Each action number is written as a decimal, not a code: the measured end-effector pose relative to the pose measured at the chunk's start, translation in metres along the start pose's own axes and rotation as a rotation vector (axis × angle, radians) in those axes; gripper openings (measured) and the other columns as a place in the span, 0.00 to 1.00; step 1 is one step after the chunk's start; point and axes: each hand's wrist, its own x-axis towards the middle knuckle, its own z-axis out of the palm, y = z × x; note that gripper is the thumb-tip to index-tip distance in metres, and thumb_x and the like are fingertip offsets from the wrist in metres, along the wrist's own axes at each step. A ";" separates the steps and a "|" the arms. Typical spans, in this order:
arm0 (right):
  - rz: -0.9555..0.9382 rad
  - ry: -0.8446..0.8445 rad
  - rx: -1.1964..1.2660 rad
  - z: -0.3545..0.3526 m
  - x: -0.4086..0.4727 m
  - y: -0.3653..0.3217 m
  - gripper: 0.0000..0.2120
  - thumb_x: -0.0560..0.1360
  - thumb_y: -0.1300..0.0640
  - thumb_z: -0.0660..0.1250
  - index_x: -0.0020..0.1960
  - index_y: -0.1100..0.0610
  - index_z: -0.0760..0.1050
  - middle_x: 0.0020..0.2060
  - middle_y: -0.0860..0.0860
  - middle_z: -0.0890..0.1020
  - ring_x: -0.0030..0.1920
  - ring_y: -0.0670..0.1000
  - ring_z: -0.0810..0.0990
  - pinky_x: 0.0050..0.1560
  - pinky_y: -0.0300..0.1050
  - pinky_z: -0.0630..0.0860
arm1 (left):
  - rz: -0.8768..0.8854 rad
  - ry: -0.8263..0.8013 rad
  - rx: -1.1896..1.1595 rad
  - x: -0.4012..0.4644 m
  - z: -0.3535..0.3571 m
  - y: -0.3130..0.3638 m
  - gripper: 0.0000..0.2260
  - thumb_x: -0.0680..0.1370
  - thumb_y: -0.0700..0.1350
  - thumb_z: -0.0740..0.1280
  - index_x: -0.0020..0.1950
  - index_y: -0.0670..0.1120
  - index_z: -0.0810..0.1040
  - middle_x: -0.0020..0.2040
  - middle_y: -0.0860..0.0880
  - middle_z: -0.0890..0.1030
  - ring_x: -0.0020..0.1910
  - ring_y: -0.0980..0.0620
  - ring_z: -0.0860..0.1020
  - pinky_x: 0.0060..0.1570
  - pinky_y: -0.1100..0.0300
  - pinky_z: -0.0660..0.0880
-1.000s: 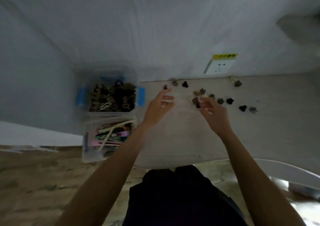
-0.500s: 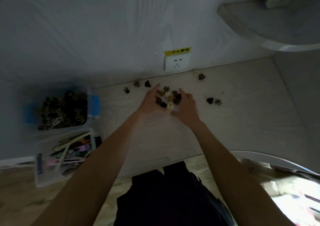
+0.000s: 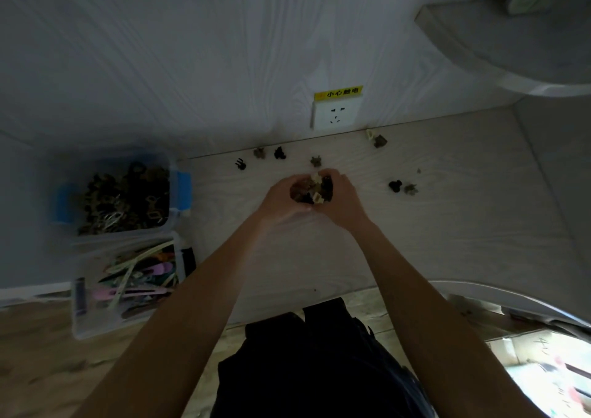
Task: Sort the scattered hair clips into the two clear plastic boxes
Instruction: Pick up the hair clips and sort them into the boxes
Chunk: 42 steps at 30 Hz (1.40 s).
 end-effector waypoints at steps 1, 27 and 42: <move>0.003 -0.010 0.019 0.001 -0.001 0.000 0.32 0.65 0.61 0.74 0.66 0.59 0.66 0.58 0.61 0.72 0.57 0.58 0.73 0.49 0.37 0.64 | -0.002 0.001 -0.006 -0.002 -0.001 -0.002 0.30 0.67 0.37 0.75 0.67 0.44 0.71 0.64 0.45 0.75 0.61 0.52 0.73 0.53 0.72 0.63; -0.518 -0.196 0.095 0.136 -0.013 -0.219 0.19 0.69 0.63 0.70 0.60 0.61 0.72 0.54 0.59 0.79 0.55 0.57 0.76 0.58 0.52 0.73 | 0.065 0.697 -0.210 -0.147 -0.185 -0.095 0.22 0.71 0.33 0.69 0.64 0.43 0.73 0.59 0.46 0.77 0.57 0.53 0.75 0.57 0.68 0.71; -0.602 0.134 -0.173 0.092 -0.008 -0.180 0.12 0.73 0.64 0.64 0.56 0.58 0.77 0.53 0.55 0.79 0.47 0.53 0.79 0.49 0.39 0.71 | 0.312 0.709 0.315 -0.135 -0.163 -0.061 0.13 0.76 0.38 0.62 0.60 0.42 0.75 0.53 0.43 0.79 0.53 0.45 0.76 0.53 0.55 0.72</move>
